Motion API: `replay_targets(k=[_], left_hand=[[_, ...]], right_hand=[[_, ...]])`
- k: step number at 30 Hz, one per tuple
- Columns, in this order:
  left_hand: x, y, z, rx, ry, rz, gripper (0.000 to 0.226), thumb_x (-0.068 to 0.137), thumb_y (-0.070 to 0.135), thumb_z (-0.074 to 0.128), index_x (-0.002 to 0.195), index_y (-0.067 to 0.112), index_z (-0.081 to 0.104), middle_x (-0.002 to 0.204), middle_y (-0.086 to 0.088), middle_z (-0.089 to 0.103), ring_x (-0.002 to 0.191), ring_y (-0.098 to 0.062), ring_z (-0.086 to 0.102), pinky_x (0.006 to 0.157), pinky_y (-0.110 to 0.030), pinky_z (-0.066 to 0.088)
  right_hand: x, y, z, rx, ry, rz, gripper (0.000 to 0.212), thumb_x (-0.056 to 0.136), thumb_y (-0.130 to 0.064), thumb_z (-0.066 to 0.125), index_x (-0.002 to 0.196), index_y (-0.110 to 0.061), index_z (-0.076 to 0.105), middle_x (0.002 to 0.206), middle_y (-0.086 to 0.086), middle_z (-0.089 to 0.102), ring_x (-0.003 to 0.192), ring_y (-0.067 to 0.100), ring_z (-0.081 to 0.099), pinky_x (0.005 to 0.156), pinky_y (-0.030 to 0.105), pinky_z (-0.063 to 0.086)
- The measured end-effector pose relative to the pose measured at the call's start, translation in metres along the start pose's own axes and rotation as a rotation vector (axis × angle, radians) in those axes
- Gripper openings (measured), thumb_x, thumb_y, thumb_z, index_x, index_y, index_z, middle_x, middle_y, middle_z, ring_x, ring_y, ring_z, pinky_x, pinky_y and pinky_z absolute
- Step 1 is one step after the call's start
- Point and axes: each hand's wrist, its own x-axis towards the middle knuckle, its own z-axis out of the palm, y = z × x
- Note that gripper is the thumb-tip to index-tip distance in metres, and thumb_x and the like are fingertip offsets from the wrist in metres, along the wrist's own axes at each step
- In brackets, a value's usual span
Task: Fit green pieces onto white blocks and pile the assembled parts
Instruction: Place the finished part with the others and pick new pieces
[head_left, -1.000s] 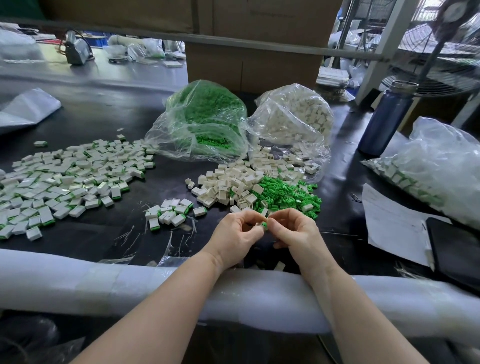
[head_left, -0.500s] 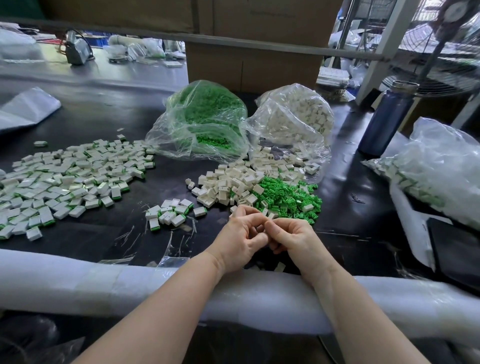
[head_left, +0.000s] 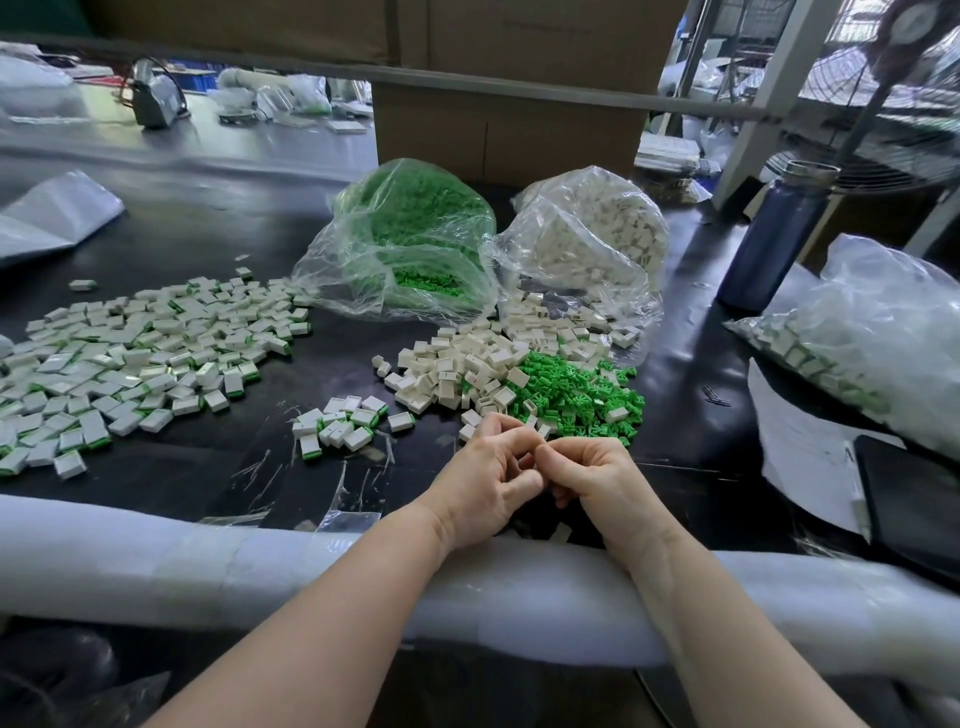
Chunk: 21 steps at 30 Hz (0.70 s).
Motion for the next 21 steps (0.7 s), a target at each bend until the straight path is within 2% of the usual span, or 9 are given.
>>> replay_targets(k=[5,8,11,14,17,21], left_hand=[[0.0004,0.0014,-0.0001,0.005,-0.002,0.004,0.014,0.085,0.007,0.055,0.091,0.019,0.061,0.11,-0.001,0.042,0.07,0.009,0.042,0.072,-0.007,0.039],[-0.0003,0.0038,-0.0013,0.002,0.0,0.0,0.017,0.086,0.007,0.054,0.088,0.024,0.058,0.11,-0.002,0.042,0.074,0.003,0.043,0.075,-0.009,0.039],[-0.001,0.0063,-0.0029,-0.052,0.027,-0.008,0.022,0.087,0.004,0.052,0.085,0.026,0.057,0.111,-0.005,0.042,0.076,-0.009,0.047,0.077,-0.014,0.043],[-0.0014,0.0067,-0.004,-0.1,0.073,-0.027,0.01,0.089,0.009,0.057,0.089,0.018,0.059,0.114,-0.006,0.042,0.077,-0.012,0.049,0.075,-0.01,0.044],[-0.001,0.0049,-0.0036,-0.109,0.117,-0.043,0.006,0.089,0.009,0.059,0.089,0.015,0.06,0.111,-0.004,0.042,0.072,-0.008,0.047,0.072,-0.006,0.042],[-0.0001,0.0036,-0.0034,-0.074,0.117,-0.062,0.002,0.089,0.013,0.059,0.088,0.013,0.061,0.109,-0.001,0.042,0.069,-0.005,0.045,0.07,-0.006,0.041]], right_hand=[[0.0017,-0.0003,0.0011,0.0,0.012,0.0,0.027,0.088,-0.01,0.058,0.066,-0.012,0.072,0.054,0.001,0.057,0.048,0.004,0.044,0.047,0.014,0.037],[0.0008,-0.0003,0.0018,0.004,0.013,-0.012,0.026,0.088,-0.011,0.058,0.066,-0.012,0.072,0.054,0.0,0.057,0.049,0.004,0.045,0.048,0.014,0.038],[0.0002,-0.0014,0.0038,0.002,0.016,-0.045,0.023,0.089,-0.016,0.058,0.07,-0.013,0.071,0.059,0.003,0.06,0.055,0.008,0.051,0.05,0.015,0.041],[0.0002,-0.0008,0.0056,0.0,0.063,-0.061,0.02,0.087,-0.024,0.058,0.075,-0.017,0.071,0.066,0.007,0.064,0.061,0.013,0.058,0.052,0.018,0.045],[0.001,0.002,0.0035,-0.004,0.149,-0.073,0.008,0.087,-0.016,0.063,0.085,-0.019,0.07,0.071,0.0,0.071,0.067,0.013,0.066,0.052,0.02,0.049],[0.0007,0.003,0.0001,-0.073,0.191,-0.132,0.017,0.083,-0.007,0.067,0.074,-0.021,0.066,0.068,-0.005,0.068,0.065,0.007,0.063,0.049,0.02,0.049]])
